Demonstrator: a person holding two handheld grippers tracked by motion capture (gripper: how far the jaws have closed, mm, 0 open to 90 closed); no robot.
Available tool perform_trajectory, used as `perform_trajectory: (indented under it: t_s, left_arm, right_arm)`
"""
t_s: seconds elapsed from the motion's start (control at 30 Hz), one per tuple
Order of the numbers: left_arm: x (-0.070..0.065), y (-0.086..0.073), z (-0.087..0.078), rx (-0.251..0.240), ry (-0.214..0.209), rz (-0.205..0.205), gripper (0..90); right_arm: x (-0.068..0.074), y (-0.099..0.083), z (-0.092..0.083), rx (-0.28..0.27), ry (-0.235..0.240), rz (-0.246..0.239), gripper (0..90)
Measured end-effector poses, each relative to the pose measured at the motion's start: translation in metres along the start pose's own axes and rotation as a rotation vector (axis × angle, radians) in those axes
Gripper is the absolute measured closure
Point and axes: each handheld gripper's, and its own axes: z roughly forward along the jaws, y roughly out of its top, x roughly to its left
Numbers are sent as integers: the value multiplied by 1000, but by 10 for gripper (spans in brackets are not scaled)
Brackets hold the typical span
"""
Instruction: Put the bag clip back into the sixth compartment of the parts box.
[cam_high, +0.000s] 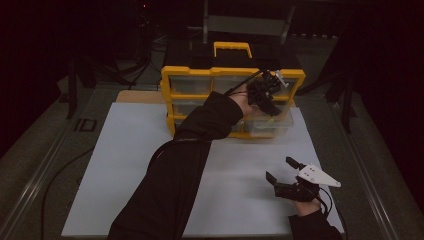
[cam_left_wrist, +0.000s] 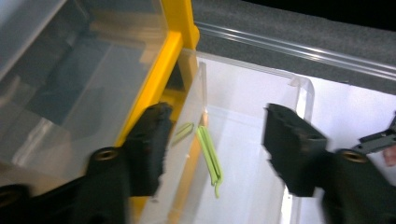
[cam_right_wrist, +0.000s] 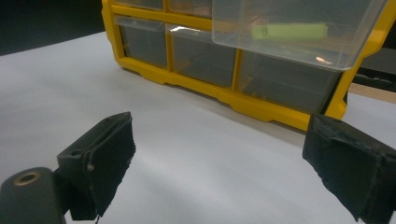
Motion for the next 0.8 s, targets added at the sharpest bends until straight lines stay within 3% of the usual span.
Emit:
perform_trajectory:
  t_s: [0.07,0.1,0.13,0.17,0.3,0.43,0.8]
  left_arm:
    - [-1,-2,-2,-5,-17,-10,180]
    - [-1,-3,-3,-5,-24,-18,180]
    - [-1,-7,-5,-6,-84,-11,38]
    - [-1,-7,-5,-6,-84,-11,0]
    - [-8,-11,-13,-21,-90,11,0]
    - [-15,-17,-22,-50,-130,26,0]
    - [-21,-32,-35,-67,-129,36,0]
  right_arm:
    - [1,0,0,-1,2,-6,87]
    - [1,0,0,-1,2,-6,87]
    - [1,0,0,-1,3,-5,87]
    - [1,0,1,1,2,-6,88]
    - [1,0,1,0,2,-5,88]
    - [2,0,1,3,3,-4,88]
    - [4,1,2,4,6,-8,87]
